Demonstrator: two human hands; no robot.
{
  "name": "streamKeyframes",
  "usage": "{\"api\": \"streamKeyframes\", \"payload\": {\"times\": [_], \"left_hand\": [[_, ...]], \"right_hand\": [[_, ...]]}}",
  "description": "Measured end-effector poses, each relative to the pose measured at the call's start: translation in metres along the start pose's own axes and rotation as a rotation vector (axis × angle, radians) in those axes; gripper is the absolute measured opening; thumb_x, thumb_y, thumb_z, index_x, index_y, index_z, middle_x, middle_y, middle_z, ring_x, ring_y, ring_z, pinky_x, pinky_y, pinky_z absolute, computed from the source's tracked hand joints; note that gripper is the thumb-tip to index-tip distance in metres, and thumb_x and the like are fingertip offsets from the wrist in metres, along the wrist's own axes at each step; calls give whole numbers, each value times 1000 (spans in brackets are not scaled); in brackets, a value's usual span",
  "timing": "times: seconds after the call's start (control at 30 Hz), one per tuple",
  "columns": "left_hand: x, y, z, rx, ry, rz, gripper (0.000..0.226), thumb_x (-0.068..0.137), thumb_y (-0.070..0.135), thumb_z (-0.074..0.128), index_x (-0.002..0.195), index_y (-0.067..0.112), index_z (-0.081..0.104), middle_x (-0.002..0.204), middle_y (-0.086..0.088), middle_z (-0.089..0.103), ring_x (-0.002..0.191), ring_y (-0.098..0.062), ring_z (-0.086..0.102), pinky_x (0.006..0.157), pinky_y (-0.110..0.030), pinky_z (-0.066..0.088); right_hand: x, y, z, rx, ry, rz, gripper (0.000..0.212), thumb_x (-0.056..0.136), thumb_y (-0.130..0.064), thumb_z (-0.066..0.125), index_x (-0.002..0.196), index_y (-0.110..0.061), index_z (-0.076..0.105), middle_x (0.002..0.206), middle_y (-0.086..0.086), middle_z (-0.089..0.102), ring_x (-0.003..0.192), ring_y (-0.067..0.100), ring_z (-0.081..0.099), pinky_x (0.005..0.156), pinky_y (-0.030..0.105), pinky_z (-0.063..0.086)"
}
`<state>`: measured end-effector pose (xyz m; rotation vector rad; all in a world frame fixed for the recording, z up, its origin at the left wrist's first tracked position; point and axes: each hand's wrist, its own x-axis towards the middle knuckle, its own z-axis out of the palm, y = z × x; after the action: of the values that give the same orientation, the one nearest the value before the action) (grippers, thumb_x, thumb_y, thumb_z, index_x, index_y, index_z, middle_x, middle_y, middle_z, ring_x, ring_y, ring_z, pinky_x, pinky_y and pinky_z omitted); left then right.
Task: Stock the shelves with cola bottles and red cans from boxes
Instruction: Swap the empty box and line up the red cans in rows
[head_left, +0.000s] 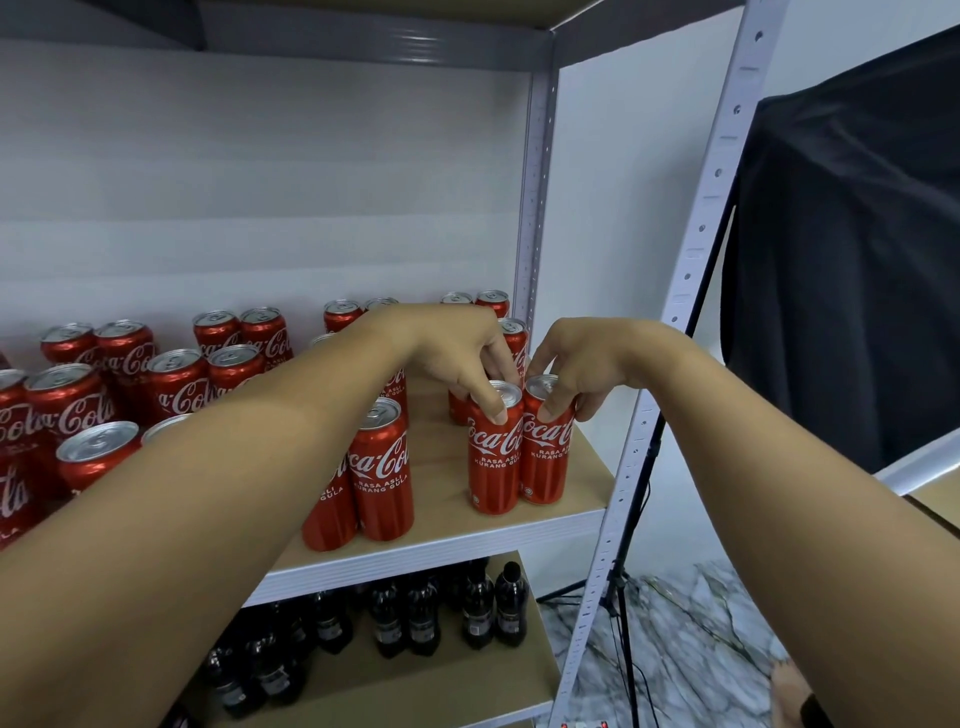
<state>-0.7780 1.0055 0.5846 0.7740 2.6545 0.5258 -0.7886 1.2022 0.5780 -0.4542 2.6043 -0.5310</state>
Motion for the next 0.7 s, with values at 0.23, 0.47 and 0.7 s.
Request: {"api": "streamKeyframes", "payload": {"times": [0.23,0.47,0.7], "left_hand": [[2,1,2,-26,-15,-24,43,76,32,91,116,26,77,112,12,76,85,5,72,89,-31,61],[-10,5,5,67,126,-45,71,78,45,87,140,27,59,131,14,64,107,0,62,88,-18,50],[-60,24,89,-195,800,123,14,86,20,81,94,20,69,86,9,66,78,-9,62,67,-13,47]], "right_hand": [[-6,-3,1,0,2,23,71,75,-16,89,139,-13,58,115,17,71,90,35,75,78,44,64],[-25,-5,10,-153,156,-9,88,75,-30,89,151,-22,43,142,9,56,118,33,62,89,40,60],[-76,5,68,-170,549,-182,64,84,-30,81,139,-28,49,126,-3,50,112,21,57,90,36,52]]}}
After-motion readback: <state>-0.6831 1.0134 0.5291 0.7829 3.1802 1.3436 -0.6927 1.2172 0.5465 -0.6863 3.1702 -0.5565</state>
